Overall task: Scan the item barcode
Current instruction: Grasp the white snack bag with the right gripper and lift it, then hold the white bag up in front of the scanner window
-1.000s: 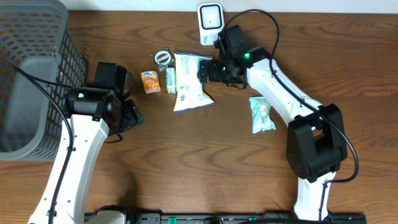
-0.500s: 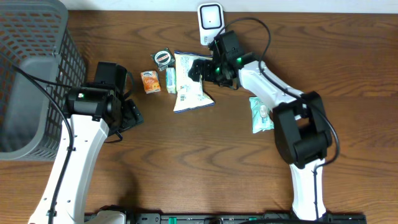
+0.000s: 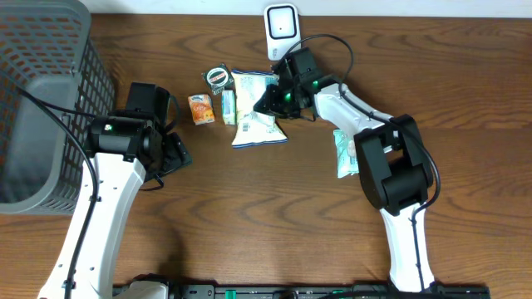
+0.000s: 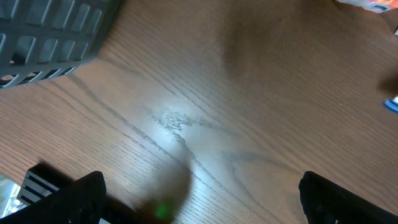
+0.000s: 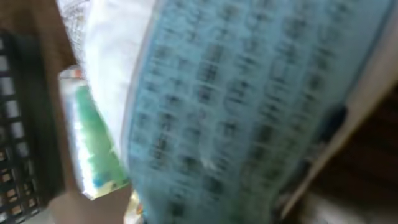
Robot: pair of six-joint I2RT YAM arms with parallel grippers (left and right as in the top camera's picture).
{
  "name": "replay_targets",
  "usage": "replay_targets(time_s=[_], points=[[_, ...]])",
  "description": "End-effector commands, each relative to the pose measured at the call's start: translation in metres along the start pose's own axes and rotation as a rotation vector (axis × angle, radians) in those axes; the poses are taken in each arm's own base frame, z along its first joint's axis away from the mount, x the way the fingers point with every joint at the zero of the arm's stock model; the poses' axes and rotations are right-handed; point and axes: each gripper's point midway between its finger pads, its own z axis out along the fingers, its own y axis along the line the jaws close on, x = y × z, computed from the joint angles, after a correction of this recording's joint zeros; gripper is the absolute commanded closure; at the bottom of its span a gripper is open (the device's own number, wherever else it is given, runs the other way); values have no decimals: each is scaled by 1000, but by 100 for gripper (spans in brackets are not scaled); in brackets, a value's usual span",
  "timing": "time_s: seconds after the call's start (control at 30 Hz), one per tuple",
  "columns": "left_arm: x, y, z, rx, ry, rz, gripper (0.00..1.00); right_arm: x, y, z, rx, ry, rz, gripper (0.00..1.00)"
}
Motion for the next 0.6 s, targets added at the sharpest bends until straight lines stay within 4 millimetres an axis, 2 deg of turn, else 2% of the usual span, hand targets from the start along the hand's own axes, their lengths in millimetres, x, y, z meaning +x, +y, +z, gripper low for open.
replay_targets(time_s=[0.0, 0.2, 0.33, 0.57], points=[[0, 3, 1, -13, 1, -7, 3, 4, -14, -2, -36, 43, 46, 99], [0, 3, 1, -13, 1, -7, 3, -14, 13, -51, -195, 34, 19, 99], [0, 3, 1, -13, 1, -7, 2, -19, 31, -83, -207, -2, -52, 99], [0, 3, 1, -13, 1, -6, 2, -22, 87, -146, -251, -104, -211, 99]])
